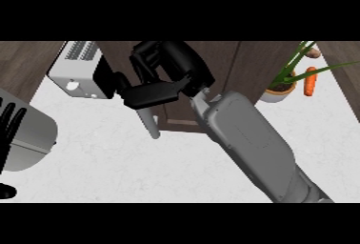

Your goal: Pick up the wine, place it into the cabinet and close the cabinet

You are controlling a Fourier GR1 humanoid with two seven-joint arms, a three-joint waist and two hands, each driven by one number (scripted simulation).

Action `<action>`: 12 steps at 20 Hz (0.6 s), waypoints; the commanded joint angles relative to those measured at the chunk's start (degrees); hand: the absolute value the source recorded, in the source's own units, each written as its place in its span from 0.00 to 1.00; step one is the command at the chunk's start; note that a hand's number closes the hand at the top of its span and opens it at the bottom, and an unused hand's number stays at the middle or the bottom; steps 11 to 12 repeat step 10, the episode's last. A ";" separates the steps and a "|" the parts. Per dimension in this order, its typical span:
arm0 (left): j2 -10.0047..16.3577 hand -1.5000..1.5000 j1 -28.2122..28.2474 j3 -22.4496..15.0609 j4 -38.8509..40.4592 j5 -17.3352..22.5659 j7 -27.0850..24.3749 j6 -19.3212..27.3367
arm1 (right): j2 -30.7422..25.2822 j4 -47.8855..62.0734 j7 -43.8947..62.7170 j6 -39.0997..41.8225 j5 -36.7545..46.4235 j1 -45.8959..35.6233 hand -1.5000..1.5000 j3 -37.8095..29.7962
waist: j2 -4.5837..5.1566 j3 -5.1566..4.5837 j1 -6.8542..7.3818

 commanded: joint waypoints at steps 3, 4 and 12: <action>-0.85 0.00 0.77 -0.09 -2.11 -1.08 -0.24 0.23 | -5.24 9.71 -3.50 2.91 1.27 -1.46 1.00 -5.71 | 1.63 0.15 0.23; -0.95 0.00 -0.11 -0.30 0.03 -1.32 -0.68 -1.15 | -2.92 11.83 -5.54 0.58 3.64 -3.31 1.00 -4.79 | 1.82 0.09 0.36; -0.58 0.00 -1.33 -0.43 -1.95 0.67 2.10 -0.59 | -5.61 12.25 -6.79 4.14 2.33 -0.88 1.00 -5.99 | 1.70 0.15 0.01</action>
